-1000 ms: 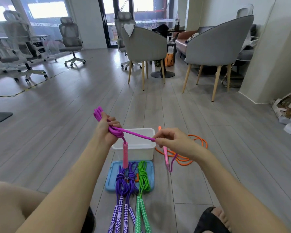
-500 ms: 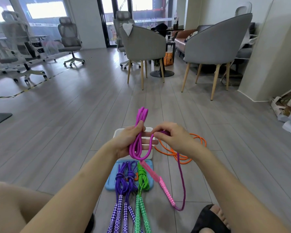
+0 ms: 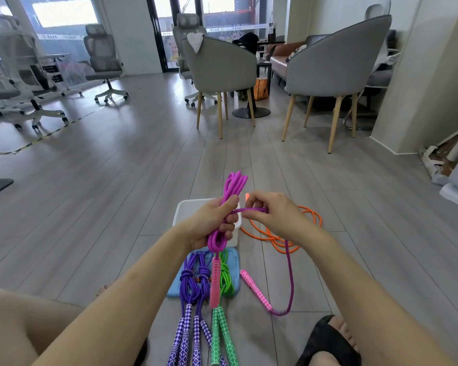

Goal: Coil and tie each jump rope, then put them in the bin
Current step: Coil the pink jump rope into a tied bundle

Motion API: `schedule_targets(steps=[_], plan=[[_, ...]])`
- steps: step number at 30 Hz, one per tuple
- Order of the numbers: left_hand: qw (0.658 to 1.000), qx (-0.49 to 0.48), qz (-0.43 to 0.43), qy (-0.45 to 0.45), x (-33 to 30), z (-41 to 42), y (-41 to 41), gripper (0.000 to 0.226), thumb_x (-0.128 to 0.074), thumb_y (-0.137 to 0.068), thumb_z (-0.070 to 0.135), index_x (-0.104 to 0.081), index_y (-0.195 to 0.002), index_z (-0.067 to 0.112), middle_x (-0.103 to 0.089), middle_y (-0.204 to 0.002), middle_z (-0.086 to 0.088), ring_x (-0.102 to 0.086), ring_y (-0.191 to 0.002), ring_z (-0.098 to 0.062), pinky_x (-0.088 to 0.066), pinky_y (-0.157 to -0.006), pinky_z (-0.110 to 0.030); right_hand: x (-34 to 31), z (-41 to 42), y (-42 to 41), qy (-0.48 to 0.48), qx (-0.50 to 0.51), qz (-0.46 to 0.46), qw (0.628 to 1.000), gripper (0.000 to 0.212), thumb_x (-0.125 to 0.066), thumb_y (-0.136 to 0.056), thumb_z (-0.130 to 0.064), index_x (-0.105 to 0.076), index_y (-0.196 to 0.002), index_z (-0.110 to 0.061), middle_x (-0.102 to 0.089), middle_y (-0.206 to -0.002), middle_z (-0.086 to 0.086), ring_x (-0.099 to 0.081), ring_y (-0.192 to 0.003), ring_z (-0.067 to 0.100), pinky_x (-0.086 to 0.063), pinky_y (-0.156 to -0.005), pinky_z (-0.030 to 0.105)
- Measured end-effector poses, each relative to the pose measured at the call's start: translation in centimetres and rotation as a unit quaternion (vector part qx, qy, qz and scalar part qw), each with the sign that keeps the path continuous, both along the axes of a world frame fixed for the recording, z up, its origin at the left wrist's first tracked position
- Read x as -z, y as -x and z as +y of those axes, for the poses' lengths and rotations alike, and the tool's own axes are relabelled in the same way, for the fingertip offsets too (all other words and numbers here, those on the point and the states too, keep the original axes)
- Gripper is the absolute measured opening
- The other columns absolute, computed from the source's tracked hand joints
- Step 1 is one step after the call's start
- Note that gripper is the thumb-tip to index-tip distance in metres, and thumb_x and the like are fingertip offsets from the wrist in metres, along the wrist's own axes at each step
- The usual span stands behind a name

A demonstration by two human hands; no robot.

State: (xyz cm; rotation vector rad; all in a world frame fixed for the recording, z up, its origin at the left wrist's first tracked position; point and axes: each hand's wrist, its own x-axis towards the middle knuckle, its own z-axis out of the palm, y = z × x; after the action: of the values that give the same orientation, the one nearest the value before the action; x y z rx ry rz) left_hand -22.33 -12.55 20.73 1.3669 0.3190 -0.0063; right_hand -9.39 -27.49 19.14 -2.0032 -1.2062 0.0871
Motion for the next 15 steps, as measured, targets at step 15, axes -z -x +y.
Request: schedule_targets(steps=[15], plan=[[0.738,0.19,0.136,-0.633,4.2,-2.9,-0.7,0.079,-0.073,-0.088,0.017,-0.022,-0.147,0.0,-0.062,-0.11,-0.017,-0.063,-0.094,-0.031,-0.042,-0.073,-0.03,0.8,-0.4,-0.1,0.078,0.015,0.172,0.982,0.026,-0.076,-0.091,-0.033,-0.07,-0.07,-0.02,-0.05,-0.057,-0.01,-0.044,-0.05,0.002,-0.035,-0.055,0.023]])
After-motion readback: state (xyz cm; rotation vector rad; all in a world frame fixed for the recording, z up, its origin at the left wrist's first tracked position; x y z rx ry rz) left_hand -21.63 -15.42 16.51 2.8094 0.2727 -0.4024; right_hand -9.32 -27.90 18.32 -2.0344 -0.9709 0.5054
